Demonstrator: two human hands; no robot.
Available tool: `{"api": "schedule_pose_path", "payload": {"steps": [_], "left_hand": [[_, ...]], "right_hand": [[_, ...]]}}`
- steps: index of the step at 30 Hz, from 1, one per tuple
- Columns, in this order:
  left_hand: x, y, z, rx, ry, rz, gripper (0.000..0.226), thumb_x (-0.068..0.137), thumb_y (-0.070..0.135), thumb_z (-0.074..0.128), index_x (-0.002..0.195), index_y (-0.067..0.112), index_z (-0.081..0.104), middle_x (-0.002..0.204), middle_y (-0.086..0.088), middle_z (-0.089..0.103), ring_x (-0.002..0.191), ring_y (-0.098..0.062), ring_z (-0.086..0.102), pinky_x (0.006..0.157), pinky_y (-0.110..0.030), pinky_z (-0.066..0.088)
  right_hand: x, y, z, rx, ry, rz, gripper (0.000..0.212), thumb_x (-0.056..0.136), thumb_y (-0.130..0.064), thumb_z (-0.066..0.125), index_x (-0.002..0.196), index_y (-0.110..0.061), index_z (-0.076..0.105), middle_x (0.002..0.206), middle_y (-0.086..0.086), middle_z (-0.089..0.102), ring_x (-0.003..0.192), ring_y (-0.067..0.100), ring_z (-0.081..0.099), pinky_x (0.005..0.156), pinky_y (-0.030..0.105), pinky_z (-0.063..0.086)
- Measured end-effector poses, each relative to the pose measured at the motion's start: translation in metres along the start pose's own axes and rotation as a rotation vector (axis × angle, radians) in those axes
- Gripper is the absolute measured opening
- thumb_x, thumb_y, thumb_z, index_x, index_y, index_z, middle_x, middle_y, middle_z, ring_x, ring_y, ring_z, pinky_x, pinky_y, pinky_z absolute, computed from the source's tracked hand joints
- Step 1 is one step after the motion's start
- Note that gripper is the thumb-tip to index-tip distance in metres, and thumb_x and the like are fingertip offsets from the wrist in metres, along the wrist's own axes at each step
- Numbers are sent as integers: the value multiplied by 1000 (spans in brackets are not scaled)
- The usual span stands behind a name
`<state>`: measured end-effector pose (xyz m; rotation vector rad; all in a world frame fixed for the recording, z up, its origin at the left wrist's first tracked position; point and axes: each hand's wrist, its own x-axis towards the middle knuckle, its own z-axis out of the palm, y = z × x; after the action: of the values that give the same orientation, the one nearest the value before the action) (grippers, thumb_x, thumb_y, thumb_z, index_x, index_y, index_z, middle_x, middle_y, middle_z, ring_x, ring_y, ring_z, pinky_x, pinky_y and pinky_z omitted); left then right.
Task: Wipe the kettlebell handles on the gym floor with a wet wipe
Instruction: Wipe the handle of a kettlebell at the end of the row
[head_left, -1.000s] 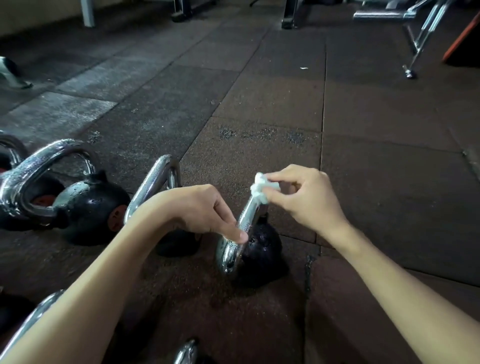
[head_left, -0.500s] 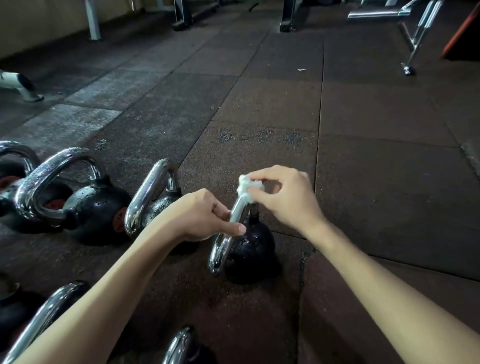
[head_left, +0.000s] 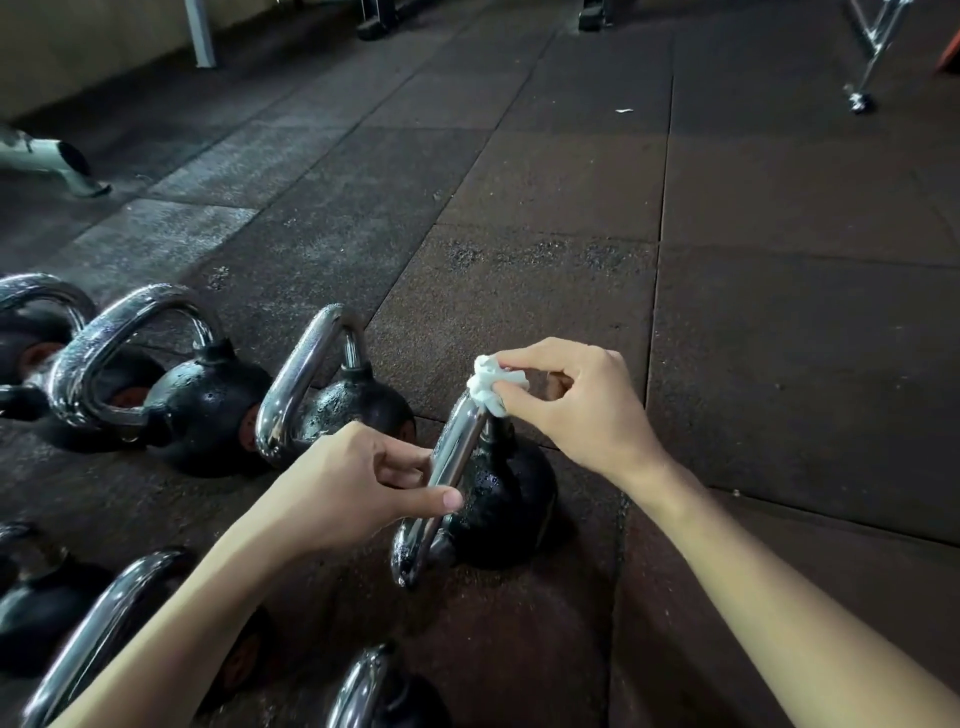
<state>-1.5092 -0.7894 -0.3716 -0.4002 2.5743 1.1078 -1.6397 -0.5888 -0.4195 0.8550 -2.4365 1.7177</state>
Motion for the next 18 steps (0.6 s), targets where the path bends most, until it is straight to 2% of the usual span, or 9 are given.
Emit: {"api": "schedule_pose_path", "payload": {"steps": [2, 4, 6, 7, 9, 11, 13, 16, 18], "left_hand": [[0, -3, 0, -31, 36, -9, 44, 59, 73, 83, 95, 48, 81, 82, 13, 78, 73, 10, 64, 77, -21, 50], [3, -6, -2, -51, 32, 2, 66, 54, 83, 79, 98, 34, 82, 81, 8, 77, 72, 2, 61, 77, -27, 48], [7, -7, -4, -30, -5, 20, 82, 55, 89, 73, 100, 20, 79, 75, 3, 69, 71, -4, 51, 74, -31, 43], [9, -7, -5, -20, -25, 17, 85, 56, 91, 72, 101, 18, 78, 79, -2, 73, 74, -5, 51, 77, -34, 46], [10, -7, -7, -16, -49, 1, 91, 56, 91, 73, 104, 15, 76, 99, -14, 77, 79, -6, 55, 91, -39, 54], [8, -5, -6, -26, -59, 7, 95, 55, 92, 73, 106, 12, 75, 103, -18, 74, 79, -8, 55, 89, -35, 51], [5, -3, -4, -41, -43, -1, 81, 58, 88, 76, 103, 20, 79, 86, -13, 75, 74, -7, 53, 78, -29, 43], [4, 4, -3, -53, -2, -16, 35, 66, 74, 75, 90, 49, 80, 74, 5, 70, 68, -5, 52, 71, -27, 41], [6, 11, -6, -60, -24, -32, 40, 65, 74, 72, 93, 47, 81, 75, 9, 75, 64, -2, 56, 69, -29, 45]], "right_hand": [[4, 12, 6, 74, -6, 53, 21, 84, -21, 81, 103, -28, 82, 84, -24, 73, 57, 0, 54, 60, 14, 41], [8, 29, 12, 145, -11, 161, 27, 82, -29, 78, 109, -26, 81, 98, -20, 77, 78, -3, 68, 78, 25, 55], [5, 46, 16, 199, -19, 264, 29, 83, -24, 77, 112, -23, 81, 106, -15, 78, 100, 3, 73, 98, 38, 57], [3, 54, 17, 223, -36, 302, 28, 84, -19, 78, 112, -21, 81, 106, -14, 79, 102, 4, 73, 100, 40, 57], [1, 62, 18, 266, -45, 335, 27, 84, -13, 78, 111, -19, 81, 104, -11, 79, 95, 3, 74, 90, 35, 60], [4, 61, 16, 319, -34, 317, 26, 85, -10, 78, 110, -20, 81, 100, -9, 80, 79, -3, 70, 74, 18, 54], [6, 59, 16, 370, -2, 310, 27, 86, -7, 78, 109, -22, 80, 100, -8, 80, 82, -1, 71, 76, 16, 54], [-6, 61, 25, 333, 65, 346, 25, 84, -10, 81, 100, -28, 81, 98, -11, 80, 92, 2, 74, 88, 27, 57], [-14, 65, 32, 242, 111, 396, 22, 81, -16, 83, 101, -26, 83, 92, -19, 78, 91, -4, 73, 89, 29, 58]]}}
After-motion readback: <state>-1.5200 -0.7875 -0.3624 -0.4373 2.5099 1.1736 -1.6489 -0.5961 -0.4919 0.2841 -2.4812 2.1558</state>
